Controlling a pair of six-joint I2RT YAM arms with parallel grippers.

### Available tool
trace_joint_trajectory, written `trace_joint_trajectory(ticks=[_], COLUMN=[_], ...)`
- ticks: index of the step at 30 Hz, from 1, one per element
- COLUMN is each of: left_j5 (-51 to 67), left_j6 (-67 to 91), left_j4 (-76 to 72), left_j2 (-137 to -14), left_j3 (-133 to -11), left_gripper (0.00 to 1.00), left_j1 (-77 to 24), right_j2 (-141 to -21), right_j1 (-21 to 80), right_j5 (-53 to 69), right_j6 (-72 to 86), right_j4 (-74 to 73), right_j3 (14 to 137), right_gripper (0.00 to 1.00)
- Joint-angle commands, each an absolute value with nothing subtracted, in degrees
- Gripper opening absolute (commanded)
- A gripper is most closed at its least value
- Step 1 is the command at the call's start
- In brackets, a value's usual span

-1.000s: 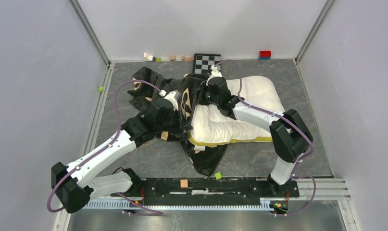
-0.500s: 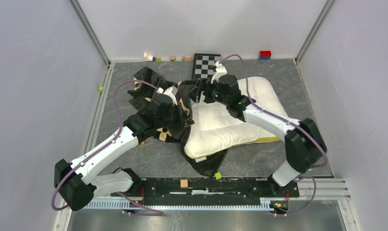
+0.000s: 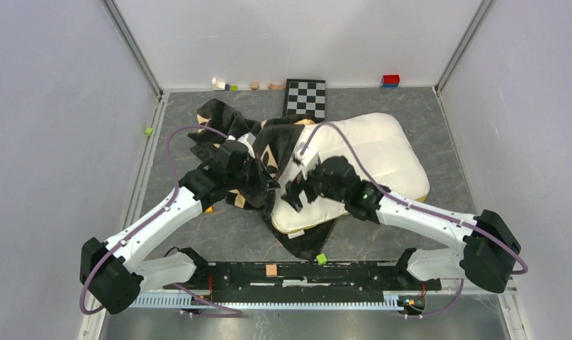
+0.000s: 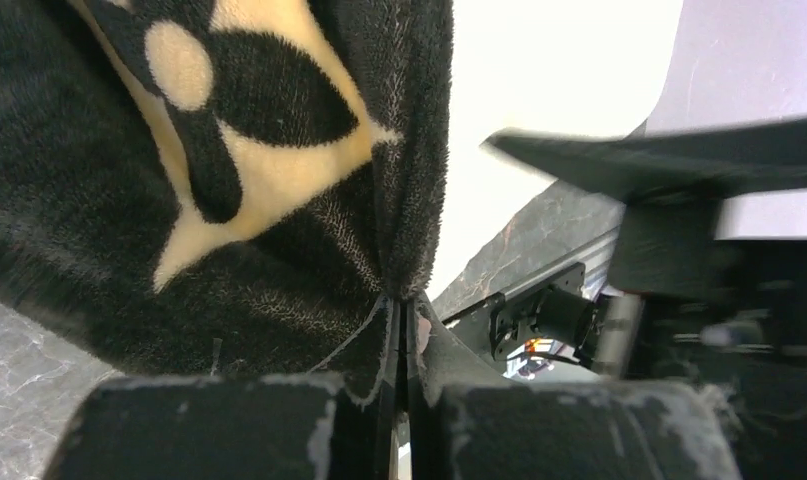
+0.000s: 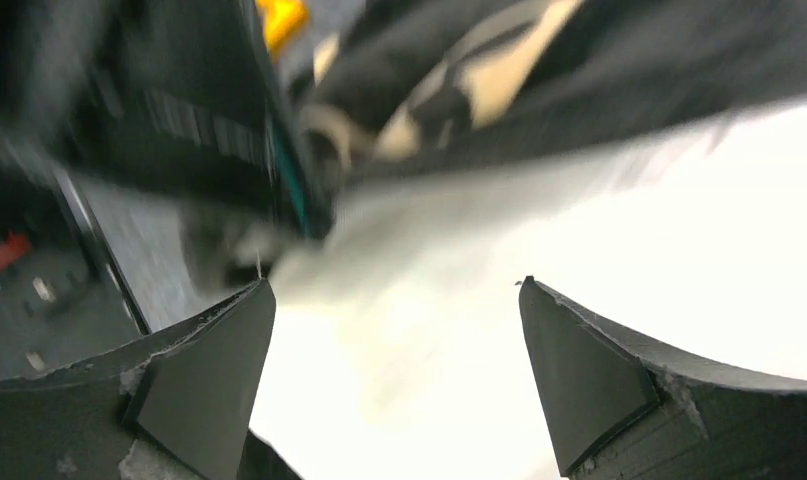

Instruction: Put the pillow into the pillowcase

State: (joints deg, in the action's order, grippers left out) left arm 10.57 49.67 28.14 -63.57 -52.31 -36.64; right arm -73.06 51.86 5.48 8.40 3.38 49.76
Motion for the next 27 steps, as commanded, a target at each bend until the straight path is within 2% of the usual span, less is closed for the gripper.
trace_joint_trajectory(ticks=[1,7,17,18,20,21,27], left_j5=[10.40,10.76,12.28,12.38,13.01,13.38,18.13], left_j6=[51.06,51.15,49.02,48.75,48.07,47.63,44.03], left_j4=[23.20,23.47,25.32,25.75,26.31,26.71,28.50], left_j2=[-60.69,-60.41,-59.97,-59.99,-59.86,-59.73,-59.24], left_j3=[-52.65,-51.68,-52.97,-53.08,-53.17,-53.25,-53.23], left_gripper=[0.02,0.02,0.02,0.02,0.02,0.02,0.02], left_j1=[-34.92,-34.59,-34.54,-34.54,-34.61,-34.62,-35.43], right_j2=[-70.79,-71.13,-84.89,-85.71,-86.11,-85.28,-78.64], right_j1=[56.06,59.95,62.14,61.91,60.87,59.62,49.88], right_j5=[3.63,-1.55,-14.61,-16.10,-19.57,-20.02,-11.28], right_j6=[2.56,0.53,-1.37,-1.06,1.11,2.73,11.71], right_j4=[2.84,2.48,5.52,5.35,3.36,2.81,3.29], right_j3=[41.82,40.70,44.46,46.13,49.99,51.31,56.66], right_gripper=[0.98,0.98,0.96,0.77,0.09,0.00,0.00])
